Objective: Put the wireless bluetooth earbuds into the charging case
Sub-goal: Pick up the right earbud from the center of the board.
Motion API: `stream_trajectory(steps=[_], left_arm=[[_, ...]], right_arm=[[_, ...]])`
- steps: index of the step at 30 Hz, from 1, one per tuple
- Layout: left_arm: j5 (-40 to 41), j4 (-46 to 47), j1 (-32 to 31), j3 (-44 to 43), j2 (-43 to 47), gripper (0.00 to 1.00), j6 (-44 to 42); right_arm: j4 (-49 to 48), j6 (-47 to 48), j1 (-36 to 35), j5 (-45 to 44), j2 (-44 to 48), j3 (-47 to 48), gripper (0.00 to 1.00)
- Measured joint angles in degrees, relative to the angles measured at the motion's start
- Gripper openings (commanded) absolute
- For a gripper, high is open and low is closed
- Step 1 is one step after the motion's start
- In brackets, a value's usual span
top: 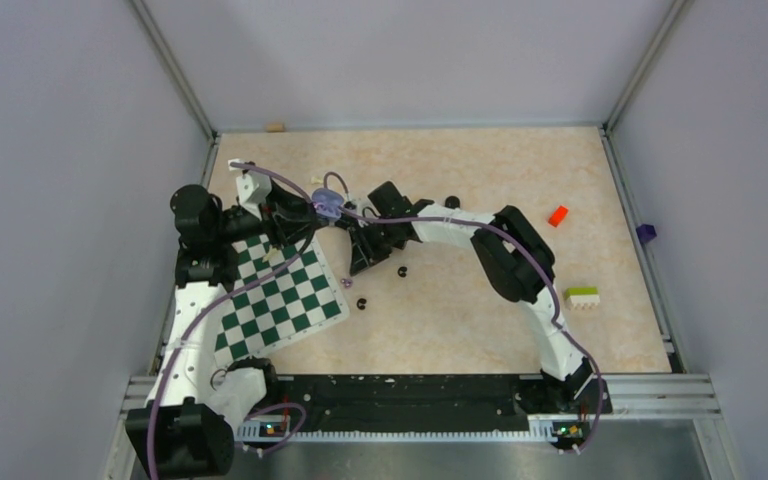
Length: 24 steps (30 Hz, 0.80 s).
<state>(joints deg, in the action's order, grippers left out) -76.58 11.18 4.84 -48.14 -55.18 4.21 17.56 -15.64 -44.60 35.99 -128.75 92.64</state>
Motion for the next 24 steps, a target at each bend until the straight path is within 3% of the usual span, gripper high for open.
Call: stream_trajectory(steps=[24], left_arm=[[-0.1,1.9,0.0,0.7,0.0,0.00,0.7]], right_arm=[[0.9,1.6,-3.3,-0.2,0.0,0.0,0.30]])
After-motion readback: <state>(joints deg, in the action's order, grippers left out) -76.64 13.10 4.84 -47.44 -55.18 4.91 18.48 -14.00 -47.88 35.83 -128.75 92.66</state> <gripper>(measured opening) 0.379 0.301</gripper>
